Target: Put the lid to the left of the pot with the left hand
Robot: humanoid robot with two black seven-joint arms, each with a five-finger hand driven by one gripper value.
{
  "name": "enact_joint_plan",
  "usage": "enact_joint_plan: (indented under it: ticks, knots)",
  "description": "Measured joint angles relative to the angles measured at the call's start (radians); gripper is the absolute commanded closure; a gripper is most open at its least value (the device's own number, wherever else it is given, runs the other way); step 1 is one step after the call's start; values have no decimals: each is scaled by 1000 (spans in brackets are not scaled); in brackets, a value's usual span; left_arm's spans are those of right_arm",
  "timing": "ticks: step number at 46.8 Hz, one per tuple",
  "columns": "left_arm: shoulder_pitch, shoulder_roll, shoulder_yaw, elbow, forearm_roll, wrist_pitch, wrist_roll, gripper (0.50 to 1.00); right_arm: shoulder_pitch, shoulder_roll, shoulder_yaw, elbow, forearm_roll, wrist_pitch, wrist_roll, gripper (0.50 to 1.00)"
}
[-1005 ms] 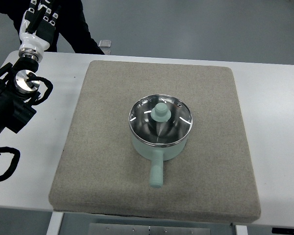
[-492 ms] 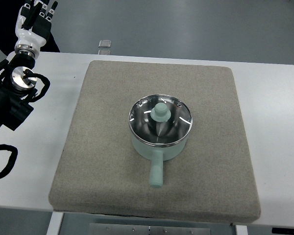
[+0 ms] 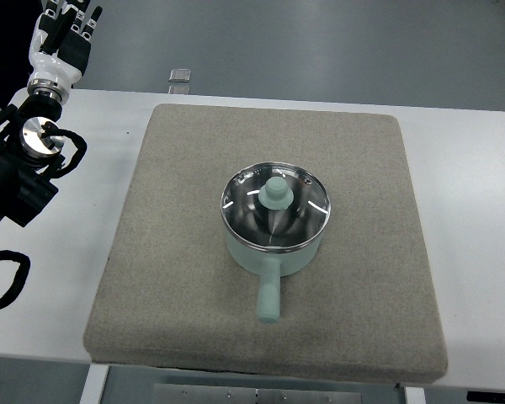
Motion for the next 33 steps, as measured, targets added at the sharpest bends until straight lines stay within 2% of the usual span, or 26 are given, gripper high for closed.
enact_joint_plan:
  ticks: [11,27,33]
  knots:
    - [-2,-1,11,-22,8,10,3,506,-1,0,0,0,0,0,0,576]
    - [-12,11,135,-32,11,12,6,508,-1,0,0,0,0,0,0,576]
    - [-51,11,209,-37,24,61,8,508,-1,0,0,0,0,0,0,576]
